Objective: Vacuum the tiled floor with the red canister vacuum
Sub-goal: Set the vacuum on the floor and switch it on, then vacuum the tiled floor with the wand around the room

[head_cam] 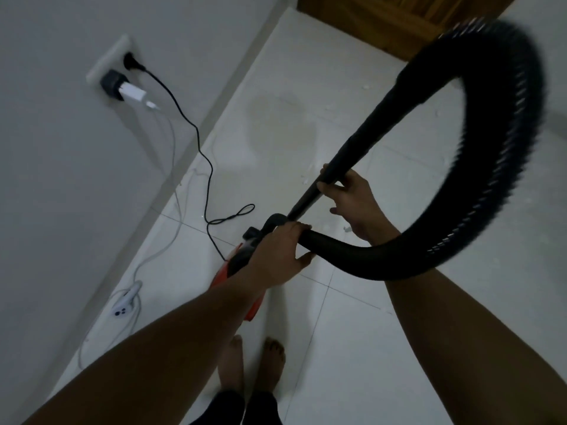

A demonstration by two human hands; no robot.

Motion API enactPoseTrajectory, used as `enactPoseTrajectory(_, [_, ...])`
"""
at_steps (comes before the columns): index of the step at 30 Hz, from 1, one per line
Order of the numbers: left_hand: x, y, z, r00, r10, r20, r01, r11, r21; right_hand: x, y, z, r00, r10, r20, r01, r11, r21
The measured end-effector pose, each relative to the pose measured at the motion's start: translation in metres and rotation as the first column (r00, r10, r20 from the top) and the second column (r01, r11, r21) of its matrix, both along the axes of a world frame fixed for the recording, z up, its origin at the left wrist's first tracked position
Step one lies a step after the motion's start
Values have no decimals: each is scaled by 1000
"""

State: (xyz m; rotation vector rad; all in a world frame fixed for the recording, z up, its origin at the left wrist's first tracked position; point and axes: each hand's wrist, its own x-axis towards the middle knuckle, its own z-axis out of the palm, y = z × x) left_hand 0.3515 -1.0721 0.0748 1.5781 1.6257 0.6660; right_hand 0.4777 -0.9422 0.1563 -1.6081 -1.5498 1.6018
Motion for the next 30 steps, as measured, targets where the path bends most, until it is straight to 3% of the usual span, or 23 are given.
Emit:
enactPoseTrajectory(3, [8,-17,40,998,-58,-37,56,998,-34,7,-22,40,998,-37,-40,37,999,-12])
enactPoseTrajectory(6, [19,-44,76,991,-115,-68,111,992,-58,26,-52,59,1000,-9,13,10,997,-72])
enactPoseTrajectory(10, [32,-78,120,981,-182,-60,178,982,-68,71,-66,33,1000,-27,-10,23,970,-243])
enactPoseTrajectory(13, [39,-108,155,973,-229,-4,227,968,-108,54,-111,140,995,-96,-33,78,934,-350])
enactPoseTrajectory(17, [52,-146,212,955,-258,148,284,938,-198,57,-161,193,986,-162,-46,127,897,-423])
enactPoseTrajectory(23, [63,-184,264,903,-58,426,190,943,-273,55,-194,194,908,-401,-123,223,708,-670])
enactPoseTrajectory(27, [59,-188,289,822,98,561,113,937,-329,45,-204,183,921,-360,-147,155,685,-712])
enactPoseTrajectory(30, [53,-186,299,818,173,548,37,936,-350,38,-202,183,906,-401,-133,186,661,-727])
